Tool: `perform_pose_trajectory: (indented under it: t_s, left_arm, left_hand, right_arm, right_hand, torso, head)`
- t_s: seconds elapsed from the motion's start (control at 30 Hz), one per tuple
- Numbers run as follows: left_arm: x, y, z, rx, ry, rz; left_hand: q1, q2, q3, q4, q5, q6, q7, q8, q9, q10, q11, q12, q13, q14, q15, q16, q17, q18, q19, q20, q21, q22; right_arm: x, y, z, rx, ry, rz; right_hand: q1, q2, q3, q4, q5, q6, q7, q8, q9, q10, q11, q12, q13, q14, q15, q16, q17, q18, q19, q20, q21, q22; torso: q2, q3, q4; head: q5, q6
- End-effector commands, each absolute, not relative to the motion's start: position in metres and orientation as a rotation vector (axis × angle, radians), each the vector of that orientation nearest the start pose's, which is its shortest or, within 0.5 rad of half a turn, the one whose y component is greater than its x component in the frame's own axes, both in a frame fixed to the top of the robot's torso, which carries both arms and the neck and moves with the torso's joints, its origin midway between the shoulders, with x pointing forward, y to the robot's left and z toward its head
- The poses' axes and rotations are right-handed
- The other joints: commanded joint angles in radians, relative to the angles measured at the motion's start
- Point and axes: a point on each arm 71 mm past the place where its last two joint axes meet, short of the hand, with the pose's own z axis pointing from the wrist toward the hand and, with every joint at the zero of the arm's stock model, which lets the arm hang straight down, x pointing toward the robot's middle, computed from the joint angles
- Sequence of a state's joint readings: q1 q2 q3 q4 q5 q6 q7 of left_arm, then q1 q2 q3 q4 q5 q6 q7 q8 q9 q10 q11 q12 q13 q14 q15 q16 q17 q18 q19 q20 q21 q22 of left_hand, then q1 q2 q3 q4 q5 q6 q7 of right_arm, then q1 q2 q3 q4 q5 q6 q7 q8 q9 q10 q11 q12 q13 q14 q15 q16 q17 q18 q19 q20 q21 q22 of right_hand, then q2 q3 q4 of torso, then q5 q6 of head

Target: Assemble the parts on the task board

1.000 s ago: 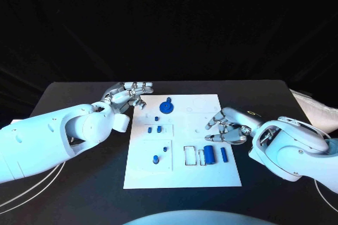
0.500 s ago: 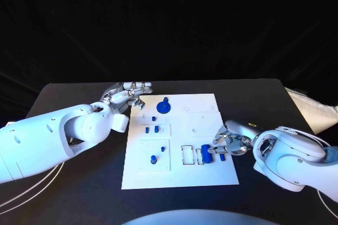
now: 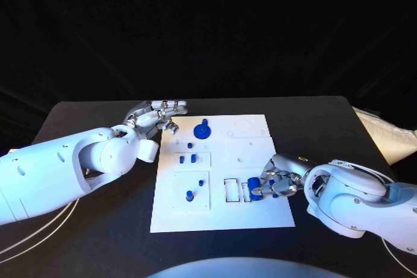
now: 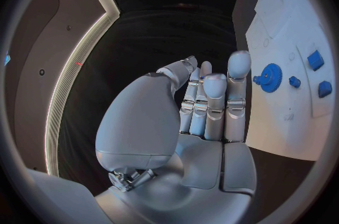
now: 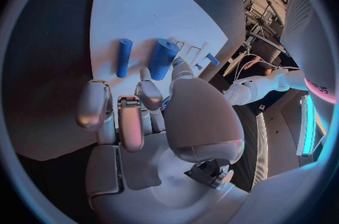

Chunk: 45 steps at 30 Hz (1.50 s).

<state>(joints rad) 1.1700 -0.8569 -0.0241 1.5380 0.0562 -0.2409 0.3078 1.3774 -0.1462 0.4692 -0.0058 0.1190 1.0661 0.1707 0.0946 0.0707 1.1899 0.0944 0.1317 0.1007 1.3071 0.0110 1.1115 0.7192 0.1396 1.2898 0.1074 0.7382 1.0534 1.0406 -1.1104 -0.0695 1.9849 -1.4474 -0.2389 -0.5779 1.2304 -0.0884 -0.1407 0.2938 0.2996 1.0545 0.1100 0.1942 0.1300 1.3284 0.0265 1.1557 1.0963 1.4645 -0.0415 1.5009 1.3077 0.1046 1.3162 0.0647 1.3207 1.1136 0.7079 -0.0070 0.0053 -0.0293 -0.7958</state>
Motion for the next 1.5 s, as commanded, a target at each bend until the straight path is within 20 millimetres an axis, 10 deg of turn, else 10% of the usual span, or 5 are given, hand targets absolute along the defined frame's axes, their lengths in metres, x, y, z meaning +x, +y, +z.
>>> perform_pose_trajectory:
  t_s: [0.03,0.8,1.5]
  left_arm:
    - [0.482,0.206,-0.192,-1.237,1.521,-1.604]
    - [0.481,0.208,-0.193,-1.24,1.528,-1.602]
    - [0.481,0.206,-0.194,-1.241,1.541,-1.61]
  left_hand:
    - [0.0,0.01,-0.004,0.001,-0.001,-0.007,0.002,0.003,-0.002,-0.009,0.001,0.003,0.002,-0.007,-0.001,-0.003,-0.001,0.018,-0.009,0.002,-0.004,-0.001]
    - [0.0,0.01,-0.004,0.001,-0.001,-0.007,0.002,0.003,-0.002,-0.009,0.001,0.003,0.002,-0.007,-0.001,-0.003,-0.001,0.018,-0.009,0.002,-0.004,-0.001]
    - [0.002,0.012,-0.007,-0.001,-0.002,-0.007,0.002,0.005,-0.001,-0.01,0.001,0.007,0.002,-0.01,-0.001,-0.005,-0.007,0.019,-0.011,0.002,-0.013,-0.007]
  right_arm:
    - [0.359,-0.215,-0.234,0.031,2.06,0.392]
    - [0.361,-0.214,-0.244,0.09,2.053,0.407]
    - [0.352,-0.195,-0.225,0.208,2.038,0.566]
  right_hand:
    - [-0.011,0.002,-0.006,-0.002,-0.005,0.002,-0.006,0.005,0.002,0.001,-0.001,0.004,0.003,0.083,-0.001,0.003,0.137,-0.01,0.002,0.002,0.006,0.0]
    - [0.115,0.092,0.016,-0.023,0.132,0.021,-0.02,0.042,0.041,0.018,-0.015,0.021,0.058,0.084,-0.013,0.007,0.142,-0.011,0.004,-0.007,0.012,0.011]
    - [0.053,0.118,-0.017,-0.002,0.152,0.027,-0.024,0.049,0.058,0.03,-0.018,0.022,0.074,0.082,-0.015,0.005,0.136,-0.011,0.003,-0.01,0.011,0.01]
  torso:
    - [-0.001,0.0001,0.0015]
    - [-0.002,-0.0004,0.0005]
    - [-0.001,-0.0023,0.0008]
  head:
    - [-0.001,-0.002]
    - [0.001,-0.006]
    - [0.004,-0.007]
